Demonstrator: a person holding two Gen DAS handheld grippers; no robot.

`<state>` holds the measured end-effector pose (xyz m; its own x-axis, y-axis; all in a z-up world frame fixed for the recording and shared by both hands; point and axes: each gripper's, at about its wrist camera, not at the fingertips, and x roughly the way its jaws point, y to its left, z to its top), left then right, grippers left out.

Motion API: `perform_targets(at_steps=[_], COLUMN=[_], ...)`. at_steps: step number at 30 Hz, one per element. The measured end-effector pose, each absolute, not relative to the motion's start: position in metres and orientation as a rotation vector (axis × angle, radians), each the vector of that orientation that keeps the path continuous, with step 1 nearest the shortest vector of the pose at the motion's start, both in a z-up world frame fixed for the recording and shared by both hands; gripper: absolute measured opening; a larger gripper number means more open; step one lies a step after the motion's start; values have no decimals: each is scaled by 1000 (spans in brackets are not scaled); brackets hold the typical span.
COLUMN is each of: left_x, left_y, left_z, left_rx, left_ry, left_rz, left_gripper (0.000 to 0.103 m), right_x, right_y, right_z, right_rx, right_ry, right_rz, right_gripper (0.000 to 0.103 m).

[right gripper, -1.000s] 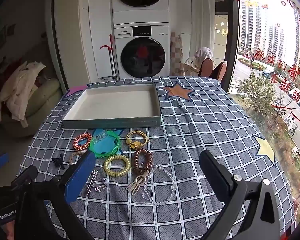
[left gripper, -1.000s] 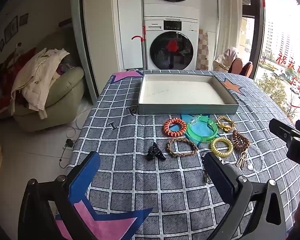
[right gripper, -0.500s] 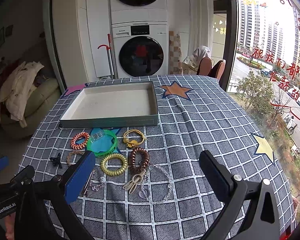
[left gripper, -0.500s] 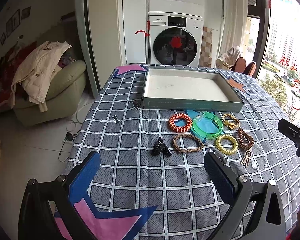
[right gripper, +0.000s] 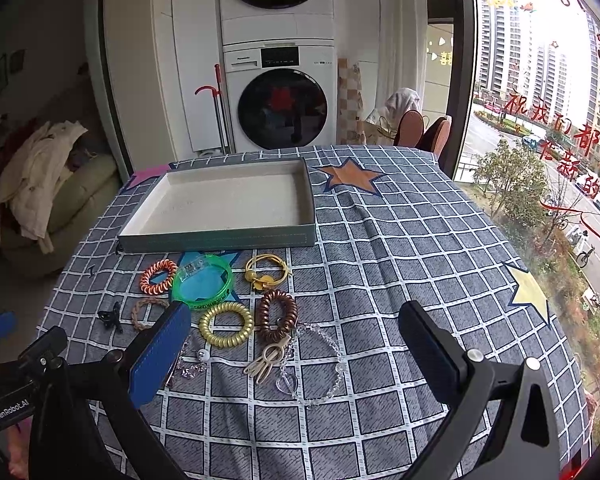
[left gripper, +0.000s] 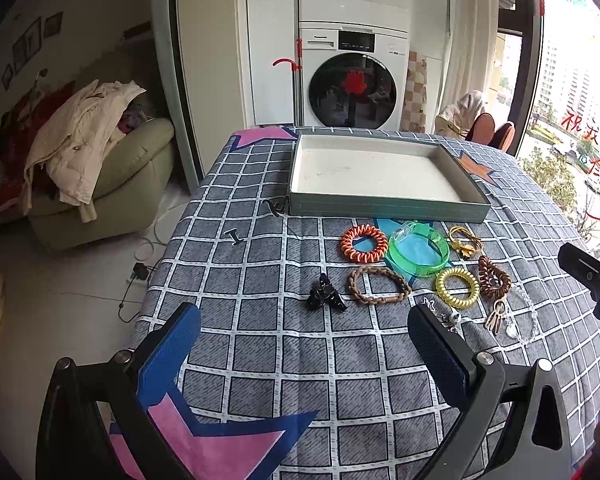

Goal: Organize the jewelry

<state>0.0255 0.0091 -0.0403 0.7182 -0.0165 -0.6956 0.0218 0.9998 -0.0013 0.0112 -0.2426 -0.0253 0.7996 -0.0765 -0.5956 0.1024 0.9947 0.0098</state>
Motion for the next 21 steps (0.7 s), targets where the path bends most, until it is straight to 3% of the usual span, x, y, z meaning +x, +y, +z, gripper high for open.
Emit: perform_targets(at_steps=[21], left_x=[29], left_y=[10], left_z=[-45], left_rx=[14], left_ry=[778], left_rz=[-11], left_gripper=[103], right_x=[11], right_y=[-241], right_z=[-25], right_rx=[50], right_ry=[658], right_rz=[-92], right_gripper=[103])
